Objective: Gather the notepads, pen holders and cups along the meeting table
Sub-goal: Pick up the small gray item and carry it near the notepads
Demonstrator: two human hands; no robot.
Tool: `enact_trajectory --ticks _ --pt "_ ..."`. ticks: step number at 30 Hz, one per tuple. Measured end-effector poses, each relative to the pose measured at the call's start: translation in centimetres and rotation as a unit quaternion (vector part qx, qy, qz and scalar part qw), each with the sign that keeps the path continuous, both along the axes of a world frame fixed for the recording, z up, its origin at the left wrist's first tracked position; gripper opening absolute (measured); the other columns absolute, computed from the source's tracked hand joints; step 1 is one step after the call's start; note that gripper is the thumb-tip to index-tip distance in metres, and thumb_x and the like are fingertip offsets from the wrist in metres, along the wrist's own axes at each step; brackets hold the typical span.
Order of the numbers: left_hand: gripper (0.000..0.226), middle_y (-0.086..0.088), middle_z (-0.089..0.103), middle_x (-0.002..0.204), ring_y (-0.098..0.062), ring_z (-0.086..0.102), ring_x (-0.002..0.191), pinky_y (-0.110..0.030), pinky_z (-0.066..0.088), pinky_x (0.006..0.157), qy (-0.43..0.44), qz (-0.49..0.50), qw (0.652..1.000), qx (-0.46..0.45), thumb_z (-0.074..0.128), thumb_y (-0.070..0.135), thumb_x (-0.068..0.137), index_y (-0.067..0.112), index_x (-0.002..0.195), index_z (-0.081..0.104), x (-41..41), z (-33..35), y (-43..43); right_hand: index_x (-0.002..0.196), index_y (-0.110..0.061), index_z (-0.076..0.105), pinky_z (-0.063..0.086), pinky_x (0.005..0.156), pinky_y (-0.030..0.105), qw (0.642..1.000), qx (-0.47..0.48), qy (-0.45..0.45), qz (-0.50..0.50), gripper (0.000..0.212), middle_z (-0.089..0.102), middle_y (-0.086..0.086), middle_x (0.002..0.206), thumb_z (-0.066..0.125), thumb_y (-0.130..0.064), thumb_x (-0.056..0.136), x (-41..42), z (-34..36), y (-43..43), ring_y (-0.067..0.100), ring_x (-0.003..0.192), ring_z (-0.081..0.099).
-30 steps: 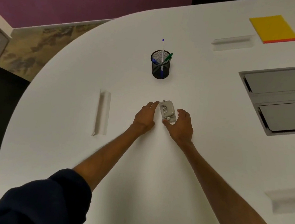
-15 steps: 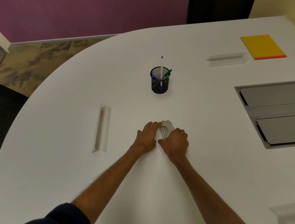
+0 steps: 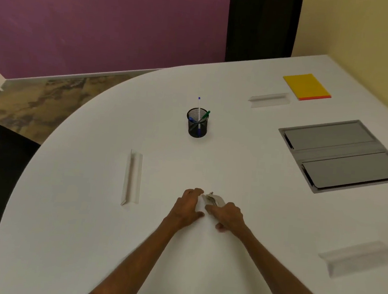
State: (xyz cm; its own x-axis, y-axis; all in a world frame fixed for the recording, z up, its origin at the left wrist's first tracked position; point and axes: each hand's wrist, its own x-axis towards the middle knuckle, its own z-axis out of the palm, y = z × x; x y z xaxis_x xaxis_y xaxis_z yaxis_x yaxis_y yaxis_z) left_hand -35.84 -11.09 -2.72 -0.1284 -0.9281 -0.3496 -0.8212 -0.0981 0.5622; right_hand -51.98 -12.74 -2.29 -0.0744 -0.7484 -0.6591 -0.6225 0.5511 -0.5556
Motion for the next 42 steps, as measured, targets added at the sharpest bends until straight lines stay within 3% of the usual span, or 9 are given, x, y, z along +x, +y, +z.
enact_trajectory --ticks 2,4,7,10,19,25,30,33,42 --pt "0.079 -0.007 0.036 0.149 -0.024 0.036 0.138 -0.038 0.032 0.112 -0.037 -0.038 0.999 -0.011 0.075 0.031 0.082 0.020 0.147 0.030 -0.5 1.1 0.9 0.085 -0.006 0.062 0.063 0.062 0.032 0.990 0.073 -0.101 -0.062 0.047 0.070 0.008 0.073 0.074 -0.045 0.061 -1.3 1.0 1.3 0.024 0.058 0.073" --pt "0.086 -0.006 0.035 0.152 -0.023 0.032 0.141 -0.038 0.031 0.113 -0.062 -0.076 0.995 -0.033 0.075 0.034 0.082 0.021 0.151 0.024 -1.2 2.4 1.4 0.101 0.000 0.057 0.062 0.061 0.035 0.977 0.110 -0.164 -0.082 0.053 0.071 0.018 0.084 0.074 -0.038 0.069 -2.6 1.8 2.7 0.031 0.067 0.075" --pt "0.090 -0.001 0.031 0.156 -0.020 0.027 0.144 -0.040 0.029 0.115 -0.073 -0.130 0.987 -0.057 0.076 0.036 0.081 0.025 0.153 0.022 -2.2 4.6 2.0 0.114 0.004 0.055 0.063 0.072 0.040 0.969 0.100 -0.217 -0.061 0.053 0.065 0.018 0.091 0.071 -0.030 0.076 -4.5 3.4 4.5 0.034 0.078 0.075" --pt "0.084 0.000 0.036 0.153 -0.021 0.035 0.139 -0.041 0.033 0.111 -0.064 -0.173 0.981 -0.063 0.076 0.037 0.080 0.028 0.150 0.030 -3.5 7.2 2.2 0.104 0.002 0.063 0.062 0.077 0.041 0.968 0.055 -0.243 0.009 0.043 0.060 0.014 0.087 0.068 -0.025 0.072 -6.8 5.9 5.9 0.027 0.076 0.074" --pt "0.047 0.000 0.066 0.119 -0.019 0.062 0.104 -0.037 0.051 0.088 -0.042 -0.257 0.959 -0.108 0.073 0.041 0.082 0.022 0.123 0.059 -10.4 15.4 4.2 0.102 -0.007 0.070 0.062 0.073 0.034 0.977 -0.064 -0.191 0.073 0.031 0.069 0.005 0.075 0.067 -0.018 0.073 -15.5 14.4 9.6 0.022 0.076 0.072" --pt "0.056 0.002 0.069 0.106 -0.016 0.063 0.092 -0.029 0.053 0.076 0.029 -0.245 0.965 -0.085 0.085 0.048 0.065 0.026 0.111 0.062 -17.0 19.9 8.7 0.107 -0.007 0.072 0.061 0.079 0.033 0.967 -0.154 -0.194 0.052 0.029 0.074 0.017 0.102 0.072 -0.006 0.078 -23.6 19.1 15.8 0.028 0.089 0.075" --pt "0.064 0.002 0.066 0.103 -0.015 0.064 0.088 -0.026 0.052 0.069 0.064 -0.283 0.955 -0.061 0.090 0.047 0.058 0.021 0.110 0.063 -23.8 22.8 14.4 0.098 -0.019 0.077 0.059 0.076 0.024 0.952 -0.258 -0.166 0.005 0.029 0.077 0.009 0.093 0.076 -0.013 0.069 -30.2 22.3 23.3 0.023 0.089 0.074" --pt "0.057 -0.003 0.069 0.099 -0.019 0.068 0.075 -0.033 0.059 0.067 0.068 -0.316 0.945 -0.039 0.091 0.037 0.061 0.016 0.108 0.064 -28.3 23.9 18.0 0.110 -0.012 0.074 0.060 0.083 0.031 0.947 -0.293 -0.129 -0.006 0.034 0.076 0.009 0.100 0.075 -0.006 0.077 -34.4 23.1 27.7 0.024 0.092 0.073" --pt "0.058 -0.009 0.070 0.103 -0.021 0.066 0.086 -0.029 0.057 0.074 0.063 -0.337 0.935 -0.091 0.090 0.033 0.063 0.008 0.110 0.066 -38.8 25.8 25.5 0.115 -0.015 0.068 0.054 0.074 0.020 0.942 -0.328 -0.072 -0.004 0.045 0.071 0.003 0.109 0.078 -0.007 0.072 -43.4 25.3 36.8 0.015 0.091 0.067"
